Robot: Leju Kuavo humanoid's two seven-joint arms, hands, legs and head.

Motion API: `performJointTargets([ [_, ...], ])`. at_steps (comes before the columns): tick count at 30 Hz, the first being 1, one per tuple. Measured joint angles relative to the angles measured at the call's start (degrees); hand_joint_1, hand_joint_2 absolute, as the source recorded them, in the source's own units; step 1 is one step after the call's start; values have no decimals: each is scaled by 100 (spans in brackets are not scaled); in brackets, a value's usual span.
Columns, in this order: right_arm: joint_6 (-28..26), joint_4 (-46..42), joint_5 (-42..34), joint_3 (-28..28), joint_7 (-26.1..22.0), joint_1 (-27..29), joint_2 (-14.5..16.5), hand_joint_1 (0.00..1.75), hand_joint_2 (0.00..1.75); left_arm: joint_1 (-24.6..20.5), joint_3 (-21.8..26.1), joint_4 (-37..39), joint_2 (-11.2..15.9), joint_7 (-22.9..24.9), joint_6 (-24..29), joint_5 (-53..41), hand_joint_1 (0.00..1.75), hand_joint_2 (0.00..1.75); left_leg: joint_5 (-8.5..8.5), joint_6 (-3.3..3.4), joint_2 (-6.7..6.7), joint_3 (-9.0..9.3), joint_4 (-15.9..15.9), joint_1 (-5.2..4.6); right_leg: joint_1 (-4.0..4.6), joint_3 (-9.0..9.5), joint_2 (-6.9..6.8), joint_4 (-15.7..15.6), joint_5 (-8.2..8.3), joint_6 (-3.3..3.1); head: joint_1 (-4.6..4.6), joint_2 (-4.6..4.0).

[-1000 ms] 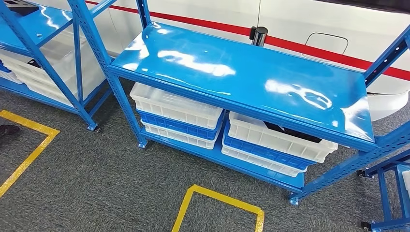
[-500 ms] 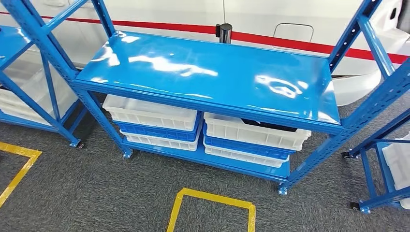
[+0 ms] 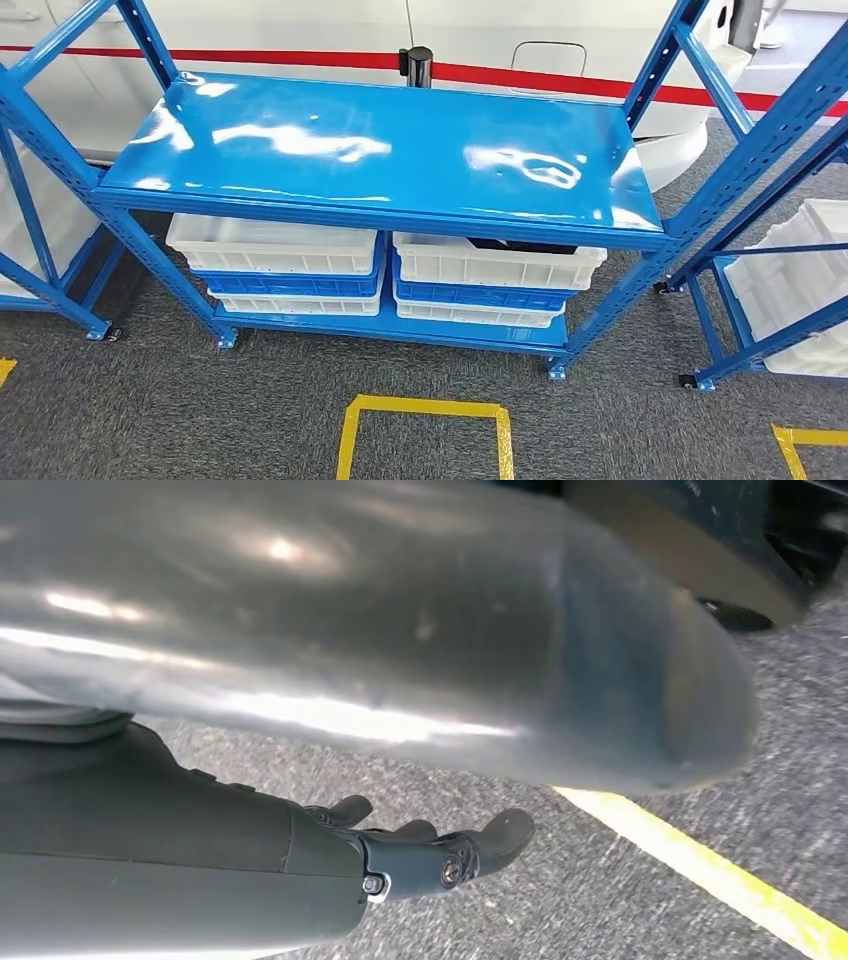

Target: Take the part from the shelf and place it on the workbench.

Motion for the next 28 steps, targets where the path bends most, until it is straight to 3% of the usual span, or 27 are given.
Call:
performJointTargets([
  [2, -5, 0, 35, 0, -14, -2, 1, 0, 0, 3, 0, 1, -1, 73, 23, 20, 0, 0, -3, 11, 80, -7, 1, -32, 13, -256, -45, 525, -162, -2, -1, 0],
  [3, -5, 0, 46, 0, -15, 4, 2, 0, 0, 2, 1, 1, -2, 113, 38, 30, 0, 0, -4, 13, 102, -6, 1, -44, 22, -211, -48, 453, -107, 23, 0, 0],
  [5, -5, 0, 61, 0, -15, 8, 0, 0, 0, -3, 2, 1, -9, 164, 69, 37, 0, 0, -3, 11, 122, 4, 1, -60, 59, 206, -76, -302, 170, 53, 2, -1],
  [7, -5, 0, 66, 0, -15, -5, -8, 0, 0, -9, 3, 1, -21, 183, 89, 39, 0, 0, -11, -6, 131, 15, 10, -94, 109, 585, -115, -1013, 406, 13, -4, 0],
  [8, -5, 0, 66, 0, -15, -10, -10, 0, 0, -10, 4, 0, -25, 188, 93, 39, 0, 0, -26, 6, 132, 18, 18, -110, 121, 669, -128, -1165, 471, 3, -6, 0],
  [11, -5, 0, 67, 0, -14, -9, -10, 0, 0, -7, 10, -1, -23, 197, 96, 41, 0, 0, -28, 50, 134, 20, 26, -123, 128, 703, -117, -1196, 549, 26, -9, 0],
  [13, -5, 0, 67, 0, -13, -4, -9, 0, 0, -6, 14, -1, -25, 212, 101, 42, 0, 0, -6, 31, 138, 27, 6, -116, 138, 704, -115, -1192, 550, 21, -10, 0],
  [15, -5, 0, 67, 0, -12, -2, -6, 0, 0, -7, 18, -1, -30, 230, 110, 40, 0, 87, 3, 16, 140, 36, -11, -112, 140, 704, -115, -1190, 550, 19, -10, 0],
  [17, -5, 0, 67, 0, -11, -2, -6, 0, 87, -7, 20, -1, -37, 235, 113, 40, 0, 175, 7, 2, 141, 38, -20, -107, 143, 703, -115, -1189, 548, 16, -10, 0],
  [19, -5, 0, 67, 0, -10, -2, -7, 0, 175, -7, 21, -1, -43, 237, 101, 44, 0, 175, 8, -14, 141, 38, -22, -102, 144, 702, -115, -1188, 547, 8, -9, 0],
  [26, 49, -19, -12, 0, 79, 68, -52, 0, 175, 72, -308, -38, -14, 473, -40, 508, 0, 175, 8, -27, 140, 36, -24, -118, 133, 702, -115, -1188, 549, -11, -7, 1],
  [27, 75, -32, -62, 0, 80, 90, -66, 0, 175, 97, -412, -54, 0, 519, -68, 655, 0, 131, 9, -26, 140, 35, -24, -123, 129, 702, -115, -1188, 549, -11, -7, 0],
  [28, 89, -39, -87, 0, 81, 101, -73, 0, 175, 111, -464, -64, 6, 541, -82, 729, 0, 116, 9, -26, 140, 35, -23, -126, 126, 701, -115, -1188, 549, -11, -7, 0],
])
